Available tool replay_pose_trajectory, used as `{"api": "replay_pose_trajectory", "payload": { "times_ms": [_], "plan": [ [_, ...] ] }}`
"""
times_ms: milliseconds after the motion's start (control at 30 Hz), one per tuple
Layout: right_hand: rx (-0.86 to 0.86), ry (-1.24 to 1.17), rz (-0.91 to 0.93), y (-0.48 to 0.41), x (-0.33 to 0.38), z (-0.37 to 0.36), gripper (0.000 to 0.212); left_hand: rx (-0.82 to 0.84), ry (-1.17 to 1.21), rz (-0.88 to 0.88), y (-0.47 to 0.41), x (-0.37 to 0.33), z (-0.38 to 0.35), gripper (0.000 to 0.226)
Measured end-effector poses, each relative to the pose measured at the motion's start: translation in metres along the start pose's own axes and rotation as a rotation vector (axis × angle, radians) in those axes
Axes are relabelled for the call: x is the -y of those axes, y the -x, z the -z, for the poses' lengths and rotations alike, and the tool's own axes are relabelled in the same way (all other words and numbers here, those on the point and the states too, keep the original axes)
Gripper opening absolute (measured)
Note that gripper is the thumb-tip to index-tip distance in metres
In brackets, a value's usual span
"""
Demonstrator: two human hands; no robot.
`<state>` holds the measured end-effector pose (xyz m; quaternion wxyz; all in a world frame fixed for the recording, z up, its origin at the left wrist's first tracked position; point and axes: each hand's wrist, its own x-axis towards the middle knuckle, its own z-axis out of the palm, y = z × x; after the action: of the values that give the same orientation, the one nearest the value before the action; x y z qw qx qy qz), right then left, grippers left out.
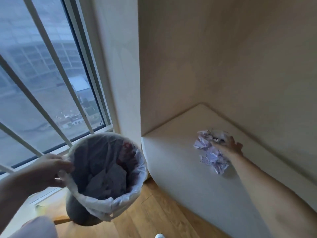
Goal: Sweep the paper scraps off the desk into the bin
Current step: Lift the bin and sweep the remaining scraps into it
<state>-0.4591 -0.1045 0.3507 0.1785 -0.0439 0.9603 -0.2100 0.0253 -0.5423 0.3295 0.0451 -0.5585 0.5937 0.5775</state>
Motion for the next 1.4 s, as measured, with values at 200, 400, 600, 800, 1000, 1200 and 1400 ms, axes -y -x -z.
{"api": "replay_pose_trajectory", "payload": {
  "times_ms": [200, 400, 600, 800, 1000, 1200, 1400],
  "plan": [
    [0.102, 0.056, 0.017, -0.050, 0.019, -0.029, 0.102, -0.080, -0.044, -0.033, 0.064, -0.075, -0.048, 0.026],
    [0.110, 0.087, 0.219, -0.037, 0.048, -0.059, 0.077, -0.006, -0.064, -0.043, 0.093, -0.120, -0.073, 0.006],
    [0.210, 0.125, 0.321, -0.006, 0.058, -0.078, 0.073, -0.007, -0.058, -0.024, 0.082, -0.119, -0.070, 0.005],
    [-0.111, 0.140, 0.294, -0.020, 0.068, -0.043, 0.068, -0.002, -0.043, -0.026, 0.073, -0.109, -0.066, 0.003],
    [0.056, 0.096, 0.248, -0.116, 0.096, -0.015, 0.092, -0.022, -0.008, -0.043, 0.070, -0.093, -0.068, 0.016],
    [0.300, 0.268, 0.271, -0.151, 0.106, -0.048, 0.106, 0.040, 0.065, -0.033, 0.078, -0.076, -0.071, 0.022],
    [0.313, 0.390, 0.375, -0.109, 0.120, -0.086, 0.118, -0.015, 0.113, -0.008, 0.085, -0.057, -0.067, 0.018]
  ]
}}
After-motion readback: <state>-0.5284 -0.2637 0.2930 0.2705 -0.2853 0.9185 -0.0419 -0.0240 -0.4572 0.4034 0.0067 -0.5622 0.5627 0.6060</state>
